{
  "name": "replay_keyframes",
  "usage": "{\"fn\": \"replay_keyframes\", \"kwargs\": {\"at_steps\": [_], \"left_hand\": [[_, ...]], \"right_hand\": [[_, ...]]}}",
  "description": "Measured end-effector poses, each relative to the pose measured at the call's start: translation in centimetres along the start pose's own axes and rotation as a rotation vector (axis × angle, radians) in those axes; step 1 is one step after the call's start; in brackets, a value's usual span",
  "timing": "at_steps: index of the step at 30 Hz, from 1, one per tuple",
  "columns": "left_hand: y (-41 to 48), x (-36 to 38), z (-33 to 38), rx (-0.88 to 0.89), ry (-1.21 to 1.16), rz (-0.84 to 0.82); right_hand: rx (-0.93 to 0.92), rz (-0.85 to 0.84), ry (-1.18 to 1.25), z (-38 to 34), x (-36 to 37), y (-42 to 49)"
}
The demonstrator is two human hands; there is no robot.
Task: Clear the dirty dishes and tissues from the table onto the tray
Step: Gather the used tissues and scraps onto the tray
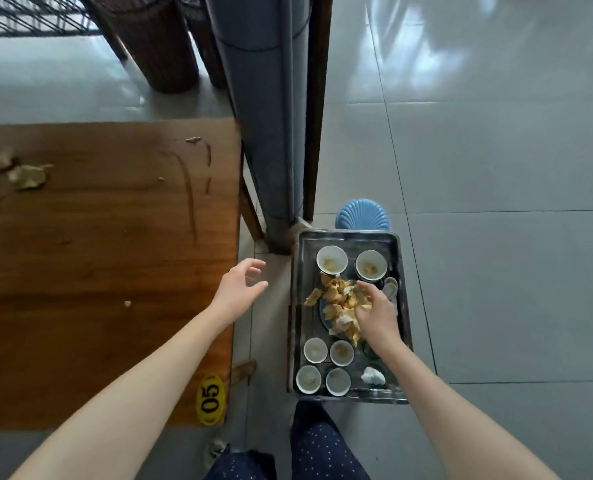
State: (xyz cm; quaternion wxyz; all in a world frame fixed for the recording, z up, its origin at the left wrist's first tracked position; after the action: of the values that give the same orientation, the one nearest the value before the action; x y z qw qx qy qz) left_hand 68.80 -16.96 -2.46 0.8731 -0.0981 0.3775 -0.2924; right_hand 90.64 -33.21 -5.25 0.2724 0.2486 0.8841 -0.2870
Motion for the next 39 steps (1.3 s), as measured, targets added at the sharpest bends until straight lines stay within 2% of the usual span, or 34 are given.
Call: {"fn": "replay_keyframes", "kwargs": {"at_steps": [10,23,31,39], "left_hand": [[-8.3,-10.5,-8.5,0.033,-0.067,0.161],[-20.7,-22.9,-22.0,-0.030,-0.133,0.336],[-24.0,-28.4,-28.1,-0.125,-0.201,0.445],[-24.4,-31.8,-33.5,-0.243,-0.241,0.501]], "right_hand": [[-0.151,0.007,-0.047,-8.8,7.6,-7.2],[-0.351,-0.092,-0.117,-21.3,21.2,-18.1],[-0.473,-0.182,-0.161,-27.3,28.8,-20.7],[-0.527,-0.233,-0.236,-31.5,34.8,-19.4]]}}
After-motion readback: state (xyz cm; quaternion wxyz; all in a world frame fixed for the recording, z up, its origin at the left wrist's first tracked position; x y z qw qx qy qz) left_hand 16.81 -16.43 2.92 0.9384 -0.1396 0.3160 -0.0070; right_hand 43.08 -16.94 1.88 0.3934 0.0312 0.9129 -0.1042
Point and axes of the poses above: each hand's wrist, its own y-axis towards the middle knuckle, its own x-axis out of the palm, z = x × y, the point moved 1 cm from there along y, towards the middle knuckle
